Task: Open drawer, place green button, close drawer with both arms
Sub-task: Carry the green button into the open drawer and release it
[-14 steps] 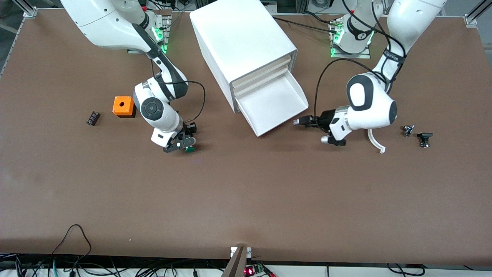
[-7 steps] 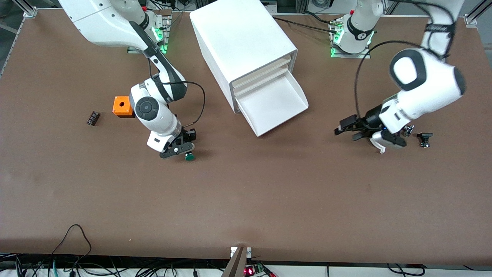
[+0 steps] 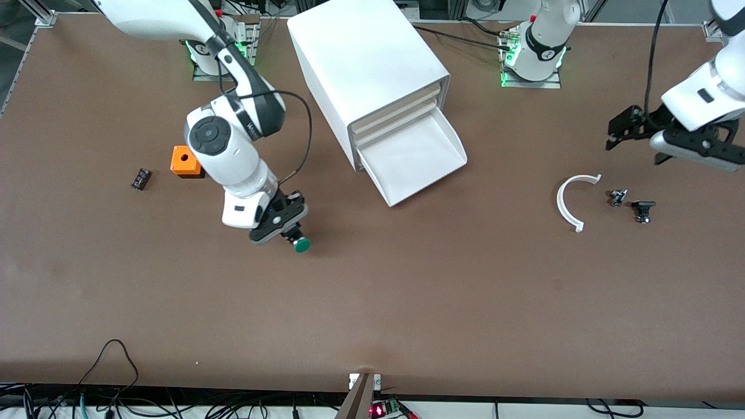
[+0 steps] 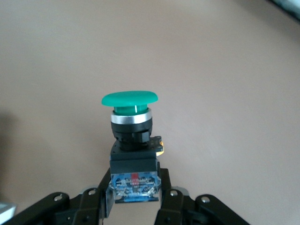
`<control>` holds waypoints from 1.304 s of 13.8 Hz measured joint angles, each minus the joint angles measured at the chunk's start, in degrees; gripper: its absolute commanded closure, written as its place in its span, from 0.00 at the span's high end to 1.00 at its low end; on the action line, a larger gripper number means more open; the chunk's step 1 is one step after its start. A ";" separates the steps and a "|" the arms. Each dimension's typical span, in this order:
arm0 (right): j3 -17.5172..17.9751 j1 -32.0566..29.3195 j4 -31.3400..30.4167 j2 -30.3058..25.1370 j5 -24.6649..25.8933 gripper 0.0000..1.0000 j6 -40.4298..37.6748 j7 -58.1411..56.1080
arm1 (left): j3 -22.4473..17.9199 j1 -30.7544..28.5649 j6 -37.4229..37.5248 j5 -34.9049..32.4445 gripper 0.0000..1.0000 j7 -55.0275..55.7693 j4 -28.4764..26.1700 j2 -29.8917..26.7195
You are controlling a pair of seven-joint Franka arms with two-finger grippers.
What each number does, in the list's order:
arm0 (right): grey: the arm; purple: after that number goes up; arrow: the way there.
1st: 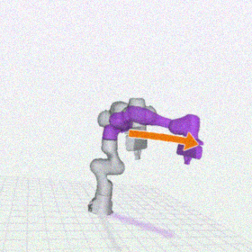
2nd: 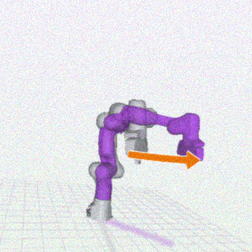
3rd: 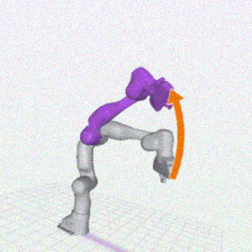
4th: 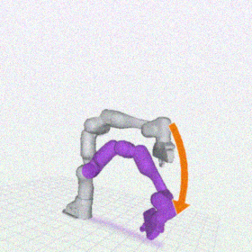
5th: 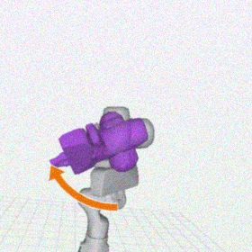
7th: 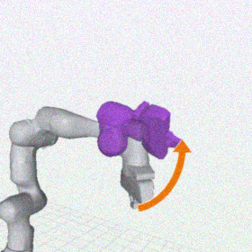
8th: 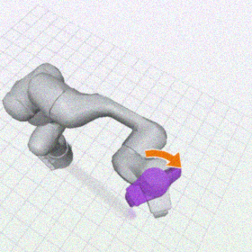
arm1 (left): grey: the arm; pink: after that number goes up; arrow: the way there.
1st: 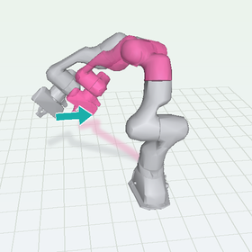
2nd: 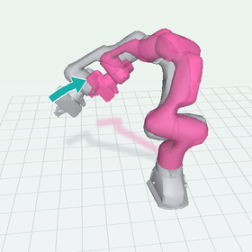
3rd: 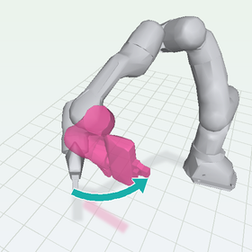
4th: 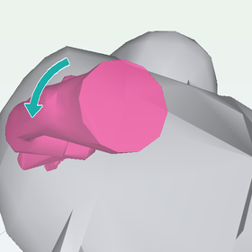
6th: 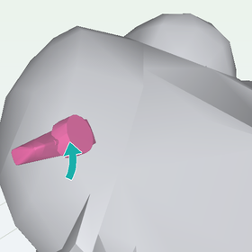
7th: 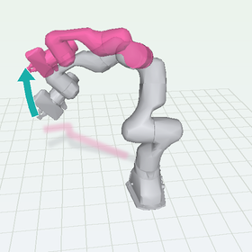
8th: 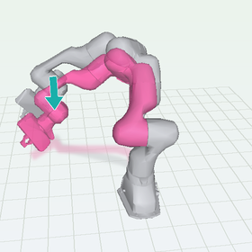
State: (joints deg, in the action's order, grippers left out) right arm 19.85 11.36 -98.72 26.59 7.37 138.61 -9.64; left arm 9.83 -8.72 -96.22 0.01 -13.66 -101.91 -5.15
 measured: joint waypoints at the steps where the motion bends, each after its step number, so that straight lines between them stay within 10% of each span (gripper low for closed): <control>1: 1.83 0.18 1.10 0.01 0.03 0.25 -0.04 -3.74 | -0.11 0.17 2.07 -1.79 1.00 2.30 0.82 0.02; 6: 5.50 6.90 4.33 0.41 0.98 0.24 -0.81 -19.05 | -6.48 0.84 3.27 -1.16 1.00 6.41 1.73 1.11; 18: 5.49 22.83 16.31 13.53 21.05 0.24 -16.95 -24.45 | -6.00 3.11 3.17 -0.67 1.00 7.02 3.50 1.48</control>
State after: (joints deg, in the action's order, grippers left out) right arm 25.34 34.19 -82.40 40.12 28.42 121.66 -34.09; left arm 3.83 -5.61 -93.05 -0.65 -6.63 -98.40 -3.67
